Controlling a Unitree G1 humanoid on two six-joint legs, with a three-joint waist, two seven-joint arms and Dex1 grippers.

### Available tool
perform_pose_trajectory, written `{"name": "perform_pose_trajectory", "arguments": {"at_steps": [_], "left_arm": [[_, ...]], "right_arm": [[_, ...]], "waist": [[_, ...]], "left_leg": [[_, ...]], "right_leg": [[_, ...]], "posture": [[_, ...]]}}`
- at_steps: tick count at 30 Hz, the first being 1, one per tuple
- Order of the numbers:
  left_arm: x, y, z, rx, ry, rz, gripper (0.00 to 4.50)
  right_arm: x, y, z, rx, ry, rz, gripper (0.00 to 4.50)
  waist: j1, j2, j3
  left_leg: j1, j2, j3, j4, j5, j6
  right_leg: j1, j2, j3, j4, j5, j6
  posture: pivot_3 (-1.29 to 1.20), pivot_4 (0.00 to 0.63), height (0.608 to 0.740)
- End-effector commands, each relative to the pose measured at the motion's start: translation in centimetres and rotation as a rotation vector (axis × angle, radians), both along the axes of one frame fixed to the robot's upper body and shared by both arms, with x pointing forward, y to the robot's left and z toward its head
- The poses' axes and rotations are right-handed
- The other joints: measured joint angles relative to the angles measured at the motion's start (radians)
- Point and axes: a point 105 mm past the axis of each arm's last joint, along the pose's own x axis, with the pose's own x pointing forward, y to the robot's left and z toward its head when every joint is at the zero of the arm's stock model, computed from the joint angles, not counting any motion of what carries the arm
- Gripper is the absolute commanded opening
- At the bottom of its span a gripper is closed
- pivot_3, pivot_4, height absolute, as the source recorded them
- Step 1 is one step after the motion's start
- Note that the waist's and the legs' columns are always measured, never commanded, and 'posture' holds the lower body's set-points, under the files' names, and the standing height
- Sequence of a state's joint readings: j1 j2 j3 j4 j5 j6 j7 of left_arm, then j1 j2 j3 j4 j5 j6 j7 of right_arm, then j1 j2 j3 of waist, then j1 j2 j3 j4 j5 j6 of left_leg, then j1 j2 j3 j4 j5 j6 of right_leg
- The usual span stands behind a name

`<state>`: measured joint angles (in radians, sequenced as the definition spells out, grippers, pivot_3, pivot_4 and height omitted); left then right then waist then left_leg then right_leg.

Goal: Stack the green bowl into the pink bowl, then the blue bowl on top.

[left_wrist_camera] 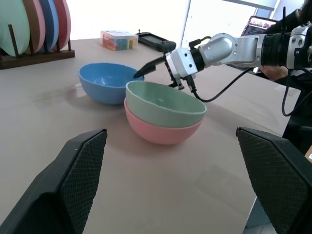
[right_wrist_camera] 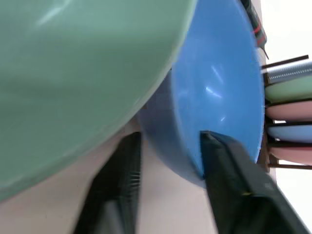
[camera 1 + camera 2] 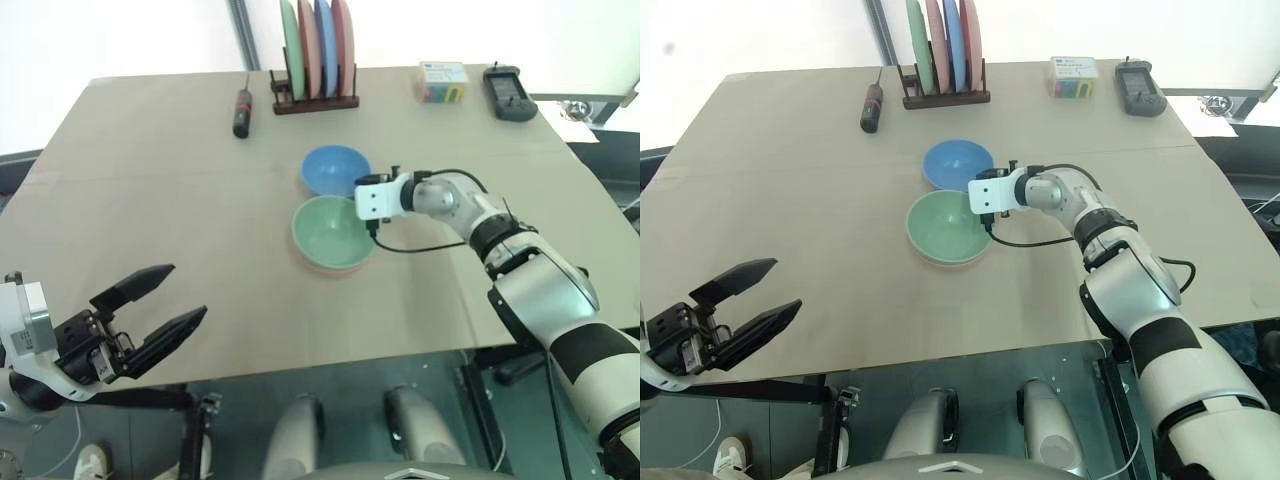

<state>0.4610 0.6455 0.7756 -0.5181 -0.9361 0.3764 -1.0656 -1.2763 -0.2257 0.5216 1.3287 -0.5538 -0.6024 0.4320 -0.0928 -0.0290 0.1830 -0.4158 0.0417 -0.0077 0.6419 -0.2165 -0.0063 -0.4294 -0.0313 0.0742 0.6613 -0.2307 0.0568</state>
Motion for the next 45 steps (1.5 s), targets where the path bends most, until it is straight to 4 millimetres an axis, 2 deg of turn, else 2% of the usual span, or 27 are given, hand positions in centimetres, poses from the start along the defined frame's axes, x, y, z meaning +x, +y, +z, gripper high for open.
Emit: {"name": "perform_pose_trajectory", "arguments": {"at_steps": [1,2,8,12,16,19,22,24,30,31,37,38,39,40,42,45], "left_arm": [[-0.6,-0.2,0.9,0.020,-0.045,0.007,4.50],[-0.7,-0.2,0.9,0.021,-0.045,0.011,4.50],[-0.2,-0.1,0.5,0.009,-0.049,0.004,4.50],[0.6,0.0,0.0,0.000,-0.054,-0.016,4.50],[1.6,0.2,-0.4,-0.002,-0.052,-0.032,4.50],[2.2,0.4,-0.8,-0.010,-0.043,-0.049,4.50],[2.7,0.5,-0.9,-0.015,-0.040,-0.062,4.50],[2.7,0.4,-1.0,-0.020,-0.035,-0.089,4.50],[2.3,0.8,-1.1,-0.012,-0.010,-0.150,4.50],[2.3,0.9,-1.1,-0.009,-0.006,-0.158,4.50],[2.5,0.5,-0.6,-0.003,0.005,-0.194,4.50],[2.4,0.3,-0.5,-0.004,0.011,-0.213,4.50],[2.3,0.0,-0.5,-0.003,0.019,-0.233,4.50],[2.4,-0.2,-0.4,0.003,0.032,-0.247,4.50],[2.7,-0.4,-0.3,-0.020,0.066,-0.260,4.50],[3.4,-0.3,0.0,0.043,0.009,-0.205,4.50]], "right_arm": [[0.5,0.4,1.6,-0.011,-0.070,-0.007,0.39],[0.5,0.4,1.6,-0.016,-0.077,-0.009,0.03],[0.8,-0.5,3.3,-0.011,-0.113,0.001,0.03],[-0.3,-1.2,5.7,0.117,0.013,0.078,0.03],[-2.7,-1.7,8.1,0.234,0.210,0.246,0.03],[-6.2,-2.3,9.1,0.245,0.348,0.379,0.03],[-9.7,-2.7,8.5,0.218,0.439,0.419,0.03],[-11.3,-2.7,8.0,0.208,0.482,0.419,0.03],[-13.2,-1.7,6.7,0.203,0.567,0.384,0.03],[-13.3,-1.6,6.4,0.197,0.581,0.372,0.64],[-13.4,-1.9,6.1,0.207,0.601,0.329,2.90],[-13.3,-2.0,6.3,0.235,0.594,0.316,3.16],[-13.1,-2.3,6.7,0.280,0.574,0.291,3.76],[-12.9,-3.3,7.4,0.351,0.539,0.249,4.11],[-12.9,-5.7,7.6,0.479,0.579,0.141,4.11],[-13.2,-9.0,6.3,0.581,0.588,-0.021,4.11]], "waist": [[-0.003,0.000,0.000],[-0.003,0.000,0.000],[-0.005,0.000,0.000],[0.000,0.000,0.000],[-0.003,0.001,0.000],[0.002,0.001,0.000],[0.019,0.001,0.000],[0.027,0.001,0.001],[0.026,0.001,0.000],[0.027,0.001,0.000],[0.033,0.001,0.000],[0.034,0.001,0.000],[0.035,0.001,0.000],[0.037,0.000,0.000],[0.052,0.000,0.000],[0.062,0.000,0.000]], "left_leg": [[0.000,0.000,0.000,0.000,0.000,0.000],[0.000,0.000,0.000,0.000,0.000,0.000],[0.000,0.000,0.000,0.000,0.000,0.000],[0.000,-0.001,0.000,0.000,0.000,0.000],[0.000,0.000,0.000,0.000,0.000,0.000],[0.000,0.001,-0.003,0.000,0.000,0.000],[0.000,0.001,-0.004,0.000,0.000,0.000],[0.000,0.000,-0.004,0.000,0.000,0.000],[0.001,0.001,-0.002,0.002,0.000,0.000],[0.001,0.001,-0.002,0.002,0.000,0.000],[0.000,0.001,-0.002,0.003,0.000,0.000],[0.000,0.001,-0.002,0.003,0.000,0.000],[0.000,0.001,-0.002,0.003,0.000,0.000],[0.000,0.001,-0.002,0.003,0.000,0.000],[-0.001,0.001,-0.002,0.003,0.000,0.000],[-0.001,-0.001,-0.002,0.003,0.000,0.000]], "right_leg": [[0.000,0.000,0.000,0.000,0.000,0.000],[0.000,0.000,0.000,0.000,0.000,0.000],[0.000,0.000,0.000,0.000,0.000,0.000],[0.000,0.000,0.000,0.000,0.000,0.000],[0.001,0.000,0.000,0.000,0.002,0.004],[0.002,0.001,-0.002,0.000,0.002,0.004],[0.002,0.001,-0.003,0.000,0.002,0.004],[0.002,0.000,-0.003,0.000,0.002,0.004],[0.002,0.001,-0.003,0.001,0.000,0.001],[0.002,0.001,-0.003,0.001,0.000,0.001],[0.002,0.000,-0.003,0.000,0.000,0.000],[0.002,0.000,-0.003,0.000,0.000,0.000],[0.002,0.000,-0.003,0.000,0.000,0.000],[0.002,0.000,-0.003,0.000,0.000,0.000],[0.002,0.000,-0.003,0.000,0.000,0.000],[0.002,-0.002,-0.003,-0.001,0.000,0.001]], "posture": [[0.00,0.150,0.740],[0.00,0.150,0.740],[0.00,0.150,0.740],[0.00,0.150,0.740],[0.00,0.150,0.740],[0.00,0.150,0.740],[0.00,0.150,0.740],[0.00,0.150,0.740],[0.00,0.150,0.740],[0.00,0.150,0.740],[0.00,0.150,0.740],[0.00,0.150,0.740],[0.00,0.150,0.740],[0.00,0.150,0.740],[0.00,0.150,0.740],[0.00,0.150,0.740]]}}
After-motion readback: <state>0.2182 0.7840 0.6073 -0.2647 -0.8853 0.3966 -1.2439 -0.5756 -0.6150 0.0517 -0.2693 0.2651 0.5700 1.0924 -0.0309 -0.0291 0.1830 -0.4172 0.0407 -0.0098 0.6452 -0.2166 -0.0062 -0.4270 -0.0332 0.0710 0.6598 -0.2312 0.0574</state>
